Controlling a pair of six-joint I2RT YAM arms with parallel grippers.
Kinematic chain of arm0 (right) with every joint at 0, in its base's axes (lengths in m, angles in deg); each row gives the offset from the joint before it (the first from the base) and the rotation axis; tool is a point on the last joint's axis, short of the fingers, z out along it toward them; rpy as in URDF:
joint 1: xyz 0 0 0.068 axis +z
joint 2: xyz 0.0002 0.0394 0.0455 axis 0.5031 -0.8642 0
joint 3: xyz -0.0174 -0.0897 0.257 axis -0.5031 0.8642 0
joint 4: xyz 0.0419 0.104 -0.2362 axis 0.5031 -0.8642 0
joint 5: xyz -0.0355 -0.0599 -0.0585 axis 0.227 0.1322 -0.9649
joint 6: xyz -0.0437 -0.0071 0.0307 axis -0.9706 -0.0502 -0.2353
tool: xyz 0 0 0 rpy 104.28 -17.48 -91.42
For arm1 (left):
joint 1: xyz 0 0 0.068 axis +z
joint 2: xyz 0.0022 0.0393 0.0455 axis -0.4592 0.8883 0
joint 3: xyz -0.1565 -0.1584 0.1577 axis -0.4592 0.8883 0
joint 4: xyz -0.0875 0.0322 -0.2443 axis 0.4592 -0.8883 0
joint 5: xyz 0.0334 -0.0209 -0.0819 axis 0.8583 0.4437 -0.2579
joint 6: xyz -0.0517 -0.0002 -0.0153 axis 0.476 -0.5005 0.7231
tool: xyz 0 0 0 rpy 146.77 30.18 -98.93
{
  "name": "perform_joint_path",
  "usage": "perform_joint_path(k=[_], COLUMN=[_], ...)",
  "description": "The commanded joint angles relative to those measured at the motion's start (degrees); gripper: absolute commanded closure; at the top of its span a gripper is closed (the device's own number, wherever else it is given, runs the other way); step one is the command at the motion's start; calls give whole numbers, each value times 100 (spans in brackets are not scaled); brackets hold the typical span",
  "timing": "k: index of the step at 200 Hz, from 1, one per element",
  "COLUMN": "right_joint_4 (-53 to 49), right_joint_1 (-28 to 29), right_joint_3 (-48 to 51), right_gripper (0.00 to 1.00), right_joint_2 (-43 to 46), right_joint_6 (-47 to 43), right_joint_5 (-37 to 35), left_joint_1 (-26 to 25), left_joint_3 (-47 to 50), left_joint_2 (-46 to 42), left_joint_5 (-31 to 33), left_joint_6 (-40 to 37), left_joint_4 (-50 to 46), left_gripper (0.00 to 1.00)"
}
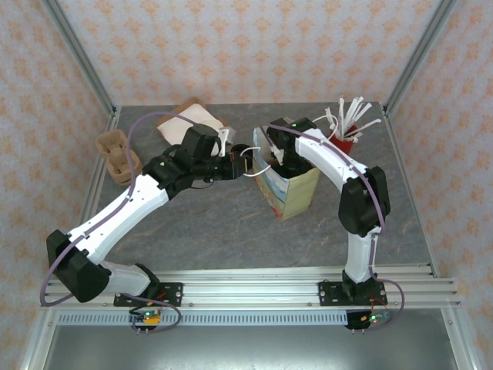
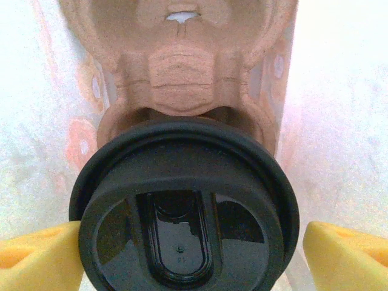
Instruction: Pack the takeout coffee
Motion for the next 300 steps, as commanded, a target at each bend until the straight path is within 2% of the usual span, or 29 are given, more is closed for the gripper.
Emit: perform_joint_path(k=[1,110,219,300], right_joint_4=[-140,-347,-496,-363], right_joint_1=[10,10,10,10], right_joint_3=[-159,-681,-1746,-2382], right_gripper=[9,11,11,12], right_joint_2=[253,479,838,1242], right_joint_6=[49,37,168,395], right_joint_5=[-96,184,398,284], left_joint_1=[-65,-65,-65,-65], left_joint_3=[-17,-34,-43,-43], left_joint_2=[-46,-23,-39,-59], left_joint_5=[39,34,49,58], left_joint_6=[-153,-153,-157,-153], left_joint_4=[-28,-46,-76,-51], left_gripper=[91,91,91,91])
